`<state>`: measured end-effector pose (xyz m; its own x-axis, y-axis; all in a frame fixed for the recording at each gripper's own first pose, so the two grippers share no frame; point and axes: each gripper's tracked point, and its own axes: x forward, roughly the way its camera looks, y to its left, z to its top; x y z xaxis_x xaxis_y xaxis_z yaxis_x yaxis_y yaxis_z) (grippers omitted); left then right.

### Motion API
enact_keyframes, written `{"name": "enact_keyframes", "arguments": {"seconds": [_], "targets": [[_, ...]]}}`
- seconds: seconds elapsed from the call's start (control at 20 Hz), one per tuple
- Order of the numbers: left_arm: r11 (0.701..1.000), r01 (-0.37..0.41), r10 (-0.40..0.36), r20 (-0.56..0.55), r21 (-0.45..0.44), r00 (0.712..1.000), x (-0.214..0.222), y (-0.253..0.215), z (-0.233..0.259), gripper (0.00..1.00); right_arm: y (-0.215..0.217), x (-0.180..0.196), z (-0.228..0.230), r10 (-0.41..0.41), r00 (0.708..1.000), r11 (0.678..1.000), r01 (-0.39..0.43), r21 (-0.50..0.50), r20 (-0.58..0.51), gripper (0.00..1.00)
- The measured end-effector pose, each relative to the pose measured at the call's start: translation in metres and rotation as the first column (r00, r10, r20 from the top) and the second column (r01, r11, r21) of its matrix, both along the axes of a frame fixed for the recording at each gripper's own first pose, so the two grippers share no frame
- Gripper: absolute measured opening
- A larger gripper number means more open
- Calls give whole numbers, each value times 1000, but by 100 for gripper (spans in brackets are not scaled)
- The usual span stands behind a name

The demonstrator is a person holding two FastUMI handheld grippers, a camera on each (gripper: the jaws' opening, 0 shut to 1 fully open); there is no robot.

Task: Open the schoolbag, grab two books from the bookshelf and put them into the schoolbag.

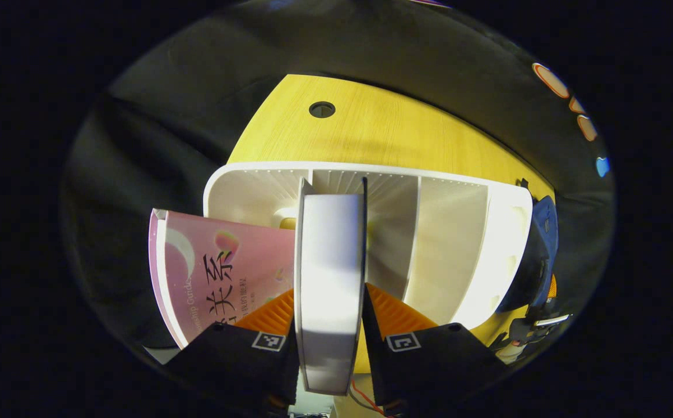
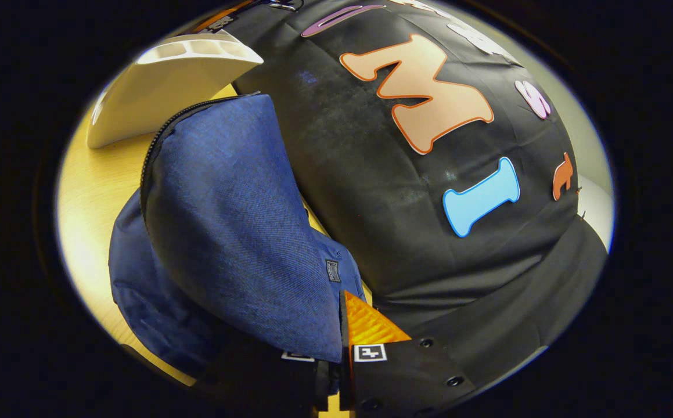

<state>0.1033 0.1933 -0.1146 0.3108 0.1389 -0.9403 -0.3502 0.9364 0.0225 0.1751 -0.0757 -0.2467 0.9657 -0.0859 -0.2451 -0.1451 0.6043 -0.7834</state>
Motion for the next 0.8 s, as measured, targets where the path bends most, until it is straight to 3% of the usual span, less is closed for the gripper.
{"name": "enact_keyframes", "arguments": {"seconds": [0.15,0.3,0.45,0.6,0.8], "targets": [[998,-68,68,-63,4,996,-8,-1,-8,48,-1,0,-1,2,1000,1000,-2,0,0,8],[997,-74,75,-80,9,994,-8,2,-11,47,-1,1,-1,2,1000,1000,-2,-2,-2,8],[997,-71,70,-91,-7,993,-11,1,-12,40,-2,1,-2,0,1000,1000,0,-1,-1,8],[995,-91,88,-102,-26,991,-16,-3,-7,41,-2,1,-1,1,1000,1000,-1,-1,-1,8],[998,-68,69,-120,10,990,-28,-9,14,38,-3,1,-1,-1,1000,1000,1,6,4,8]]}}
